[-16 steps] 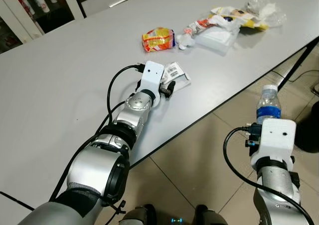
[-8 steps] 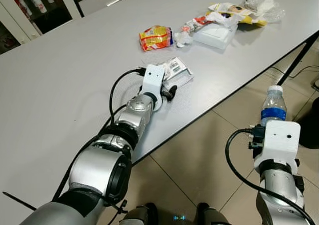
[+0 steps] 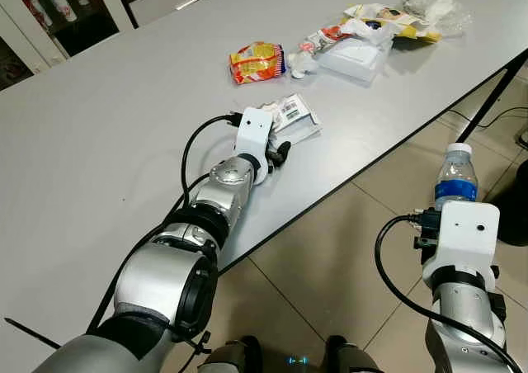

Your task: Picking trash to rubbish bin

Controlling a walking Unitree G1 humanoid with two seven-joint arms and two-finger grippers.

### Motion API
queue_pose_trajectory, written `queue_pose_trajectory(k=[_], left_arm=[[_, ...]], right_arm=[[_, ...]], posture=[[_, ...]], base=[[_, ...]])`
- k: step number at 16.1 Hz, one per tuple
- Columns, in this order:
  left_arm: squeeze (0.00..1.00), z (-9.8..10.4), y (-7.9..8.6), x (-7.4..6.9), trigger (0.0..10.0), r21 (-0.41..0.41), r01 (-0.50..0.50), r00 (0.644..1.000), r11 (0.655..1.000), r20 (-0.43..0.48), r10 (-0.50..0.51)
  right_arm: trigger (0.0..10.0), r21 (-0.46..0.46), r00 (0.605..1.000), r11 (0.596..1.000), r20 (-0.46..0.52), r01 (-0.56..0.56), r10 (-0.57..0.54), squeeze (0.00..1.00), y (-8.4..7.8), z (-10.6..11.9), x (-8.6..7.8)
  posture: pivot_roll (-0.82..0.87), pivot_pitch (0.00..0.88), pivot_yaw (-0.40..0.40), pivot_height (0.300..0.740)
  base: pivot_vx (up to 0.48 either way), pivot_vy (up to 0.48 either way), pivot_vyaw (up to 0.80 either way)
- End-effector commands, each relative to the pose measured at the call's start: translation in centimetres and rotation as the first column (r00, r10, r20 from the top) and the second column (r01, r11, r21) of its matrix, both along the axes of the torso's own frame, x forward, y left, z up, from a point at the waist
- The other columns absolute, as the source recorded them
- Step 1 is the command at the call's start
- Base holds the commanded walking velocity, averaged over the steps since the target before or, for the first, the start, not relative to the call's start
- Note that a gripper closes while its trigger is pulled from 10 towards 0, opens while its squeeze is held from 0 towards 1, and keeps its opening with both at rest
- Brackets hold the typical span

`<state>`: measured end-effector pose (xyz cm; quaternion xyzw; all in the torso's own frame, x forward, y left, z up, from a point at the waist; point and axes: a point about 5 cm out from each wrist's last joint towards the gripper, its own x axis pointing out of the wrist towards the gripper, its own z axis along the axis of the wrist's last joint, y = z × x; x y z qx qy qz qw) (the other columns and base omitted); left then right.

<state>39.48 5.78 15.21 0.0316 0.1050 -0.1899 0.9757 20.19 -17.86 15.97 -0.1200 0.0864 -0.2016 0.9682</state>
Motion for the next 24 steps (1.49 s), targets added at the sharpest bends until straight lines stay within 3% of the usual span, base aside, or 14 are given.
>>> queue_pose_trajectory(k=[1,2,4,7,11,12,14,19,24], left_arm=[[0.00,-0.6,0.0,-0.2,10.0,-0.015,0.013,0.999,1.000,-0.036,-0.013],[1.00,-0.5,-0.2,-0.3,10.0,-0.063,0.033,0.998,0.997,-0.043,-0.036],[1.00,-0.6,-0.3,-0.4,10.0,-0.139,0.065,0.996,0.988,-0.054,-0.073],[1.00,-0.6,-0.2,-0.5,10.0,-0.157,0.092,0.994,0.983,-0.051,-0.101],[1.00,-0.7,1.3,-0.6,10.0,-0.154,0.166,0.986,0.974,-0.007,-0.169],[0.00,-0.2,1.6,-0.5,10.0,-0.164,0.172,0.985,0.971,0.038,-0.168],[0.00,1.4,2.0,-0.2,10.0,-0.180,0.156,0.979,0.971,0.158,-0.128],[0.00,3.7,0.5,-0.8,10.0,-0.190,0.249,0.933,0.950,0.310,-0.183],[0.00,3.8,-0.1,-1.1,10.0,-0.179,0.275,0.921,0.944,0.330,-0.206]], right_arm=[[10.0,0.001,1.000,1.000,0.003,-0.006,0.006,0.00,0.3,0.2,-0.2],[10.0,0.000,1.000,1.000,0.002,-0.008,0.008,0.00,0.3,0.2,-0.2],[10.0,-0.002,1.000,1.000,0.002,-0.010,0.010,0.00,0.3,0.2,-0.2],[10.0,-0.004,1.000,1.000,0.007,-0.015,0.015,0.00,0.2,0.3,0.0],[10.0,-0.012,1.000,1.000,0.015,-0.020,0.020,0.00,0.0,0.4,0.3],[10.0,-0.014,1.000,1.000,0.016,-0.019,0.020,0.00,-0.1,0.4,0.3],[10.0,-0.017,1.000,1.000,0.023,-0.021,0.022,0.00,-0.1,0.5,0.5],[10.0,-0.027,0.999,0.999,0.034,-0.034,0.035,0.00,-0.2,0.7,0.9],[10.0,-0.037,0.998,0.999,0.042,-0.040,0.041,0.00,-0.2,0.9,1.1]], posture=[[-0.10,0.209,0.138,0.740],[-0.10,0.209,0.138,0.740],[-0.09,0.206,0.137,0.740],[-0.08,0.200,0.135,0.740],[-0.07,0.190,0.132,0.740],[-0.06,0.188,0.129,0.740],[-0.05,0.183,0.124,0.740],[-0.04,0.174,0.115,0.740],[-0.04,0.171,0.114,0.740]], base=[[0.000,0.000,0.00],[0.000,0.000,0.00],[0.000,0.000,0.00],[0.000,0.000,0.00],[0.000,0.000,0.00],[0.000,0.000,0.00],[0.000,0.000,0.00],[0.000,0.000,0.00],[0.442,0.000,0.00]])
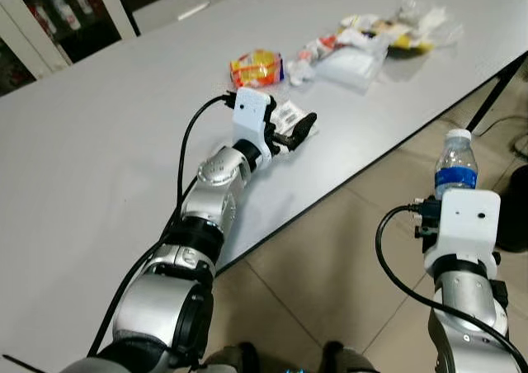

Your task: Picking trash to rubbish bin

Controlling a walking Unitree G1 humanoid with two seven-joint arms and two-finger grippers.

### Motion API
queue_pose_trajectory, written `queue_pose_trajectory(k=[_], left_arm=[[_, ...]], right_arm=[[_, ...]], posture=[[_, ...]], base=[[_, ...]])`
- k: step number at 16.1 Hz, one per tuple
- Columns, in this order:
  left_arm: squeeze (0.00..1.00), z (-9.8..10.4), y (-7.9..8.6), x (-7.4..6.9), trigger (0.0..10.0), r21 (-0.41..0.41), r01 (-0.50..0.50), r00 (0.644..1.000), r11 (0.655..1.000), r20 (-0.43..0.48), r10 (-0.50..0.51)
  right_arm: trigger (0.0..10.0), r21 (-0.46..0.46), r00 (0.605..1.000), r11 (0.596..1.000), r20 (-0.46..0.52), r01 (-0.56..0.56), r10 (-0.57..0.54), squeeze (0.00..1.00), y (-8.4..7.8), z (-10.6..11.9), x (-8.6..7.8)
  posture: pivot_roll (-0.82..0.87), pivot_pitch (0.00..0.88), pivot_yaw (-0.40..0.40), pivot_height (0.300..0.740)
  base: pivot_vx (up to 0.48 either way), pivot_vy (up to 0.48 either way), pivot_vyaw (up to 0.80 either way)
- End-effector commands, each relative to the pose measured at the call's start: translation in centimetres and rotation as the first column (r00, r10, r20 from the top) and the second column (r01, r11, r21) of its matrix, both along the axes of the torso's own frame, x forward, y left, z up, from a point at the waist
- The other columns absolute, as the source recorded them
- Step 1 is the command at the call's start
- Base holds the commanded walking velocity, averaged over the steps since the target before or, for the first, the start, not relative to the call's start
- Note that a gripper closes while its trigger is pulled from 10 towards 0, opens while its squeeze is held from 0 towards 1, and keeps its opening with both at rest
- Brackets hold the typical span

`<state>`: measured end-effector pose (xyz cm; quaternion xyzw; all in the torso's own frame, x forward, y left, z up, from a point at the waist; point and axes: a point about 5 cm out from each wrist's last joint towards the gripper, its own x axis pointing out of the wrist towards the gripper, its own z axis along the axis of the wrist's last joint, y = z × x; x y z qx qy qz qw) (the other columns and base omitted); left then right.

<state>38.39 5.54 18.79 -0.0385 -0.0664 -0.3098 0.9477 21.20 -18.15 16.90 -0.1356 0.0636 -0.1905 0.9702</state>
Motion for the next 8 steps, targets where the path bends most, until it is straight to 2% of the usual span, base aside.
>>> queue_pose_trajectory(k=[1,5,6,8], left_arm=[[0.00,0.28,0.12,-0.10,10.0,0.004,0.009,1.000,1.000,0.020,-0.009],[0.00,0.16,-0.12,-0.31,10.0,0.013,0.026,1.000,1.000,0.016,-0.027],[0.00,0.03,-0.20,-0.35,10.0,0.017,0.034,0.999,0.999,0.007,-0.034],[0.00,-0.08,-0.28,-0.42,10.0,0.018,0.040,0.999,0.999,-0.001,-0.040]], right_arm=[[10.0,0.000,1.000,1.000,0.007,-0.011,0.011,0.00,0.10,0.01,0.06],[10.0,-0.001,1.000,1.000,0.005,-0.014,0.014,0.00,0.17,-0.02,0.05],[10.0,0.000,1.000,1.000,0.004,-0.015,0.015,0.00,0.19,-0.04,0.08],[10.0,0.001,1.000,1.000,0.003,-0.017,0.017,0.00,0.21,-0.08,0.13]], posture=[[-0.05,0.170,0.114,0.740],[-0.05,0.173,0.116,0.740],[-0.05,0.173,0.116,0.740],[-0.05,0.173,0.116,0.740]], base=[[0.480,0.000,0.00],[0.480,0.000,0.00],[0.285,0.000,0.00],[0.000,0.000,0.00]])
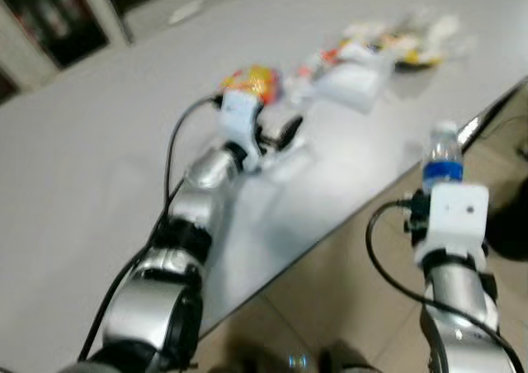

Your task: Picking trash to rubbish bin

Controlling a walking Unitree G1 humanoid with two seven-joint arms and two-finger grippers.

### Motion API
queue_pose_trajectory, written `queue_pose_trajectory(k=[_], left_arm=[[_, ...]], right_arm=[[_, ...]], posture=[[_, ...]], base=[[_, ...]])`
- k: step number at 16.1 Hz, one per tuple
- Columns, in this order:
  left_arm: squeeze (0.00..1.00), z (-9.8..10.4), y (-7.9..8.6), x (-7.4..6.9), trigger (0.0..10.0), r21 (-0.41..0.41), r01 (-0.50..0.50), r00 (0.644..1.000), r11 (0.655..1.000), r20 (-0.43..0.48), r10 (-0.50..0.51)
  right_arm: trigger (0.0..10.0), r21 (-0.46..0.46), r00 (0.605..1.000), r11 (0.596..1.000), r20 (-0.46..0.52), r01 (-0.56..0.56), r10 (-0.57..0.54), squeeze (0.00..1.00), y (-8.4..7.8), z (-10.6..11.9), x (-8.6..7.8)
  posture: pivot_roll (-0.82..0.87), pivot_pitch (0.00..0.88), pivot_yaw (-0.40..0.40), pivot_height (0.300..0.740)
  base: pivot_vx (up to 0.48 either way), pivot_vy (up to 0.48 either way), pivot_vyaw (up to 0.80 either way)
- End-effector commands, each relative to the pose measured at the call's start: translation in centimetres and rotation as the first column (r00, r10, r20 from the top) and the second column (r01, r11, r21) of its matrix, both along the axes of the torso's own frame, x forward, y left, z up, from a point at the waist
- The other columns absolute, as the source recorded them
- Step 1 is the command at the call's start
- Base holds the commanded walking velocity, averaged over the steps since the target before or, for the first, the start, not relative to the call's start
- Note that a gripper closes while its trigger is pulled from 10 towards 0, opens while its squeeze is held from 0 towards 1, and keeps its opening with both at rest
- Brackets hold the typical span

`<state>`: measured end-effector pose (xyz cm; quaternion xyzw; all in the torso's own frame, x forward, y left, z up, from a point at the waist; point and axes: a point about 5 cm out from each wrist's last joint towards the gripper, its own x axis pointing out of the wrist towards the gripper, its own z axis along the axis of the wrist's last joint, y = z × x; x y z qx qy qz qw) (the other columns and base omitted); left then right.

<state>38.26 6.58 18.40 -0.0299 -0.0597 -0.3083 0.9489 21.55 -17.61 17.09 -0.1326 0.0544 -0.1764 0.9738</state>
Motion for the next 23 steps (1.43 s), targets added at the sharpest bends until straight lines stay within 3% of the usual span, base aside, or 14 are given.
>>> queue_pose_trajectory(k=[1,7,10,23], left_arm=[[0.00,0.27,-1.35,-0.33,10.0,-0.003,0.049,0.999,0.999,0.005,-0.049],[0.00,-0.21,-1.20,-0.61,10.0,0.017,0.068,0.998,0.998,-0.013,-0.068],[0.00,-0.71,-1.00,-0.41,10.0,0.092,0.069,0.997,0.993,-0.035,-0.066],[0.00,-0.71,-1.00,-0.41,10.0,0.092,0.069,0.997,0.993,-0.035,-0.066]], right_arm=[[10.0,-0.005,1.000,1.000,-0.013,0.013,-0.013,0.00,-0.32,-0.27,-0.20],[10.0,-0.003,1.000,1.000,-0.014,0.003,-0.003,0.00,-0.10,-0.35,-0.14],[10.0,-0.001,1.000,1.000,-0.015,0.000,0.000,0.00,0.06,-0.41,-0.13],[10.0,-0.001,1.000,1.000,-0.015,0.000,0.000,0.00,0.06,-0.41,-0.13]], posture=[[-0.05,0.173,0.116,0.740],[-0.03,0.178,0.112,0.740],[-0.03,0.184,0.115,0.740],[-0.03,0.184,0.115,0.740]], base=[[0.000,0.000,0.00],[0.000,0.000,0.00],[0.000,0.000,0.00],[0.000,0.000,0.00]])
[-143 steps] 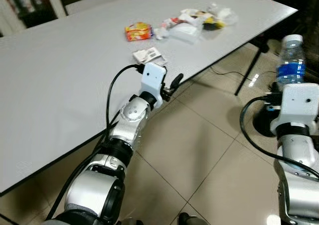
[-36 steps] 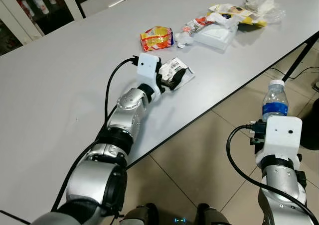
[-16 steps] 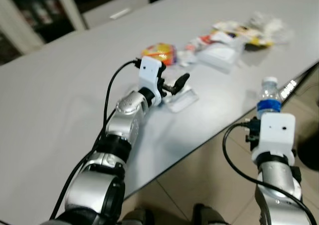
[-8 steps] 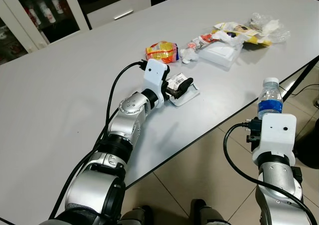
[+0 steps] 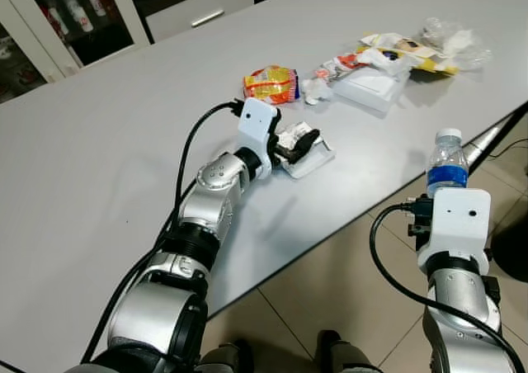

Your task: Picking trash to rubbish bin

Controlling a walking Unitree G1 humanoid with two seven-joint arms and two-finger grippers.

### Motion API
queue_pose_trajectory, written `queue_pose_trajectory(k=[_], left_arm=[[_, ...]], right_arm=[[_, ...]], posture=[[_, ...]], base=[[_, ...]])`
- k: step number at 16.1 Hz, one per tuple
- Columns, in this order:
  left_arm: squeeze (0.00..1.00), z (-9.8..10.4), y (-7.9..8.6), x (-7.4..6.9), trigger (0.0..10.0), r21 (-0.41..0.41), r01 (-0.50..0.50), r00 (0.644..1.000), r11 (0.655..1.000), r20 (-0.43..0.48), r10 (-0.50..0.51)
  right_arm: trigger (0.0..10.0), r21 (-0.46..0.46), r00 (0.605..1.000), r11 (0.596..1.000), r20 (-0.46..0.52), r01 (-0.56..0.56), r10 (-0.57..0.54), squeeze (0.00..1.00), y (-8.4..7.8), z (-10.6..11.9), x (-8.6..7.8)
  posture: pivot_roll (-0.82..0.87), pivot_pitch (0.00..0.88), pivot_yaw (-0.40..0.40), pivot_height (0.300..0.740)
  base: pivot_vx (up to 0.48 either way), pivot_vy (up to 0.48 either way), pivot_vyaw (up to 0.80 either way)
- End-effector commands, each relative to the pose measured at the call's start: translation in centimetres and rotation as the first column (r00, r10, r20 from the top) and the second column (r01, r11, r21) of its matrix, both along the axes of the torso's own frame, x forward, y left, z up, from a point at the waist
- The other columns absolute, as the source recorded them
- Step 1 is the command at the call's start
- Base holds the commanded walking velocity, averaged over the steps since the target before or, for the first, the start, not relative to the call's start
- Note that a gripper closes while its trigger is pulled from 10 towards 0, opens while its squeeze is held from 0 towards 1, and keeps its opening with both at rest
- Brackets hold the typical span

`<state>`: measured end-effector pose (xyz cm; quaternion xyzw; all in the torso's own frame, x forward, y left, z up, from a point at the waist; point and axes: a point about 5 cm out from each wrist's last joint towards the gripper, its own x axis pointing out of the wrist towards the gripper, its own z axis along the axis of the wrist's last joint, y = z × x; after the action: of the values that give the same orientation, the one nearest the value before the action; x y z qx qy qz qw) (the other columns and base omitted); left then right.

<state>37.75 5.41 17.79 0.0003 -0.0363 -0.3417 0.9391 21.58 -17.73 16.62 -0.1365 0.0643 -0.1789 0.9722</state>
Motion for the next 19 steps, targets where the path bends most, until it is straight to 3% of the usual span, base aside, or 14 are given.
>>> queue_pose_trajectory(k=[1,4,5,6,9,10,13,19], left_arm=[[0.00,-0.1,0.2,0.1,10.0,0.019,0.000,1.000,1.000,-0.009,0.000],[0.00,-0.3,0.2,0.1,10.0,0.036,0.003,1.000,0.999,-0.022,-0.002],[1.00,-2.5,2.1,1.2,10.0,0.168,-0.154,0.967,0.974,-0.178,0.183],[1.00,-3.8,3.4,1.3,10.0,0.232,-0.241,0.924,0.942,-0.241,0.296],[1.00,-4.4,3.0,1.0,10.0,0.241,-0.216,0.930,0.946,-0.245,0.274],[0.00,-4.4,3.0,0.9,10.0,0.246,-0.214,0.931,0.945,-0.241,0.274],[0.00,-4.4,3.2,1.2,10.0,0.262,-0.238,0.920,0.935,-0.246,0.304],[0.00,-2.3,3.7,2.1,10.0,0.165,-0.273,0.913,0.948,-0.267,0.310]], right_arm=[[10.0,0.004,1.000,1.000,0.006,-0.007,0.007,0.00,0.2,0.1,-0.2],[10.0,0.005,1.000,1.000,0.005,-0.008,0.008,0.00,0.2,0.0,-0.2],[10.0,0.005,1.000,1.000,-0.002,0.011,-0.011,0.00,0.4,0.0,-0.8],[10.0,0.002,1.000,1.000,-0.006,0.021,-0.021,0.00,0.4,0.0,-1.1],[10.0,-0.001,1.000,1.000,-0.007,0.022,-0.022,0.00,0.3,-0.1,-1.1],[10.0,-0.001,1.000,1.000,-0.008,0.022,-0.022,0.00,0.3,-0.1,-1.2],[10.0,-0.003,1.000,1.000,-0.006,0.020,-0.020,0.00,0.4,0.0,-1.1],[10.0,-0.005,1.000,1.000,-0.007,0.019,-0.019,0.00,0.3,-0.1,-1.0]], posture=[[-0.03,0.184,0.115,0.740],[-0.03,0.186,0.116,0.740],[-0.05,0.226,0.144,0.740],[-0.06,0.228,0.146,0.740],[-0.06,0.228,0.146,0.740],[-0.06,0.228,0.146,0.740],[-0.05,0.226,0.144,0.740],[-0.05,0.220,0.141,0.740]], base=[[0.000,0.000,0.00],[0.000,0.000,0.00],[0.000,0.000,0.00],[0.000,0.000,0.00],[0.000,0.000,0.00],[0.000,0.000,0.00],[0.000,0.000,0.00],[0.000,0.000,0.00]])
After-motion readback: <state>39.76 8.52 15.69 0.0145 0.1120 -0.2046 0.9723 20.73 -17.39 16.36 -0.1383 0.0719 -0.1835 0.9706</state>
